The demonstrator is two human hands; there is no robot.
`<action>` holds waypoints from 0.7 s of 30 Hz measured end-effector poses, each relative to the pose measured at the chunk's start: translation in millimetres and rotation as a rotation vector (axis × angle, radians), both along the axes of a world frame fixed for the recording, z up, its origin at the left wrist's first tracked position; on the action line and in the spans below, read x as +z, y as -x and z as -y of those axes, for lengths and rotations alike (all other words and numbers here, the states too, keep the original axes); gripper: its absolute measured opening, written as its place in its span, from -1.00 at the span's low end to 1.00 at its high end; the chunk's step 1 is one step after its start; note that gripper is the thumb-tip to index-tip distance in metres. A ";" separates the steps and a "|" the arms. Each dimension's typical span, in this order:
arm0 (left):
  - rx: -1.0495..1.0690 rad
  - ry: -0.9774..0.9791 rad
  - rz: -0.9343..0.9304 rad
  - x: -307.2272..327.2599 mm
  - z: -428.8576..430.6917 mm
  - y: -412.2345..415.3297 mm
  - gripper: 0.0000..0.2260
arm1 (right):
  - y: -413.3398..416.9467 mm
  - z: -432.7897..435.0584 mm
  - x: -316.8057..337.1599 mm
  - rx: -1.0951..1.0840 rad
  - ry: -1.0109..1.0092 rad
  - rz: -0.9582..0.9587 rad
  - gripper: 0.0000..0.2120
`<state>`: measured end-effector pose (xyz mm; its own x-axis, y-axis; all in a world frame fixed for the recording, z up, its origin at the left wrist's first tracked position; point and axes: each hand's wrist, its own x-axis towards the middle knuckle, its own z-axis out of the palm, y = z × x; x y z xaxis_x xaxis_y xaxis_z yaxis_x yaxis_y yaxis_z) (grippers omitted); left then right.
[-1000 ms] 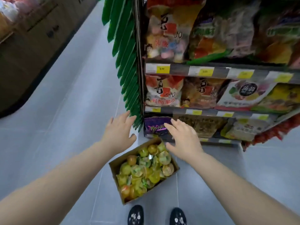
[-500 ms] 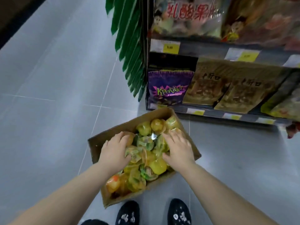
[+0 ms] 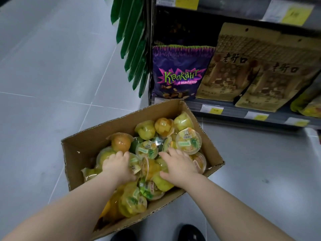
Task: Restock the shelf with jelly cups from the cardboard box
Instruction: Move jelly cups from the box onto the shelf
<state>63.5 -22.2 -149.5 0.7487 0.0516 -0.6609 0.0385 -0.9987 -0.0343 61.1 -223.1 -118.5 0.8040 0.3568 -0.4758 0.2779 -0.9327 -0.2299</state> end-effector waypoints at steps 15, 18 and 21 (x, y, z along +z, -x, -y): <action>0.065 -0.032 0.132 -5.5 10.4 -3.9 -0.15 | 17.6 4.7 -2.0 -0.136 0.144 -0.157 -0.45; 0.103 0.022 0.184 9.6 5.7 -5.7 -0.13 | 15.6 -7.8 -7.2 -0.129 0.175 -0.188 -0.38; 0.194 0.156 0.218 19.6 -5.1 -10.1 -0.14 | 14.2 -17.4 -10.5 -0.138 0.231 -0.196 -0.34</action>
